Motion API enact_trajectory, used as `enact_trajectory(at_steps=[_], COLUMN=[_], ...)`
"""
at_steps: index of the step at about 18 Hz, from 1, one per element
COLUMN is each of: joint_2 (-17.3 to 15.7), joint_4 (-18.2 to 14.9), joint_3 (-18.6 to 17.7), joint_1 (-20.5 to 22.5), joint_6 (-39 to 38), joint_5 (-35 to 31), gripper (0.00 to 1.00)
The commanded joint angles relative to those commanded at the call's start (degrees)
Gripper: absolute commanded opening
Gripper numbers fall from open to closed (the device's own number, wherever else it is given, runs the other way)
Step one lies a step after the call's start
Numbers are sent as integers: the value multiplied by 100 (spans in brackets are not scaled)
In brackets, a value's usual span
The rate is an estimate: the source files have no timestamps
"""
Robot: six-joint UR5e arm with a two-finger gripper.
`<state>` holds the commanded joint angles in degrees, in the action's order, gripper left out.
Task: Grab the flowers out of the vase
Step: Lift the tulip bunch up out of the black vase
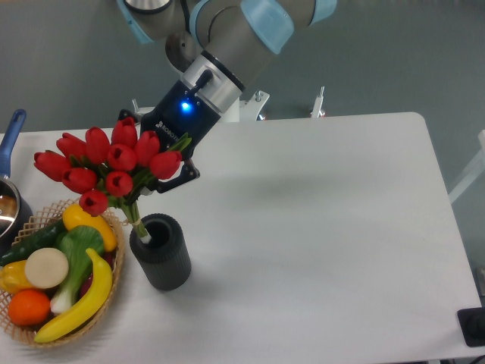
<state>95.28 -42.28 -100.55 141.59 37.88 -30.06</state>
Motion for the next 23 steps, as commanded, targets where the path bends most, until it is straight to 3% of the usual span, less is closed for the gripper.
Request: enact_trajectory(at_steps=[10, 23], joint_2=[-316, -123], joint_4=[-18, 9], joint_3=[-17, 316], joint_1=[694, 1248], joint_6=[-245, 17], joint_5=[554, 563], gripper=[41, 41])
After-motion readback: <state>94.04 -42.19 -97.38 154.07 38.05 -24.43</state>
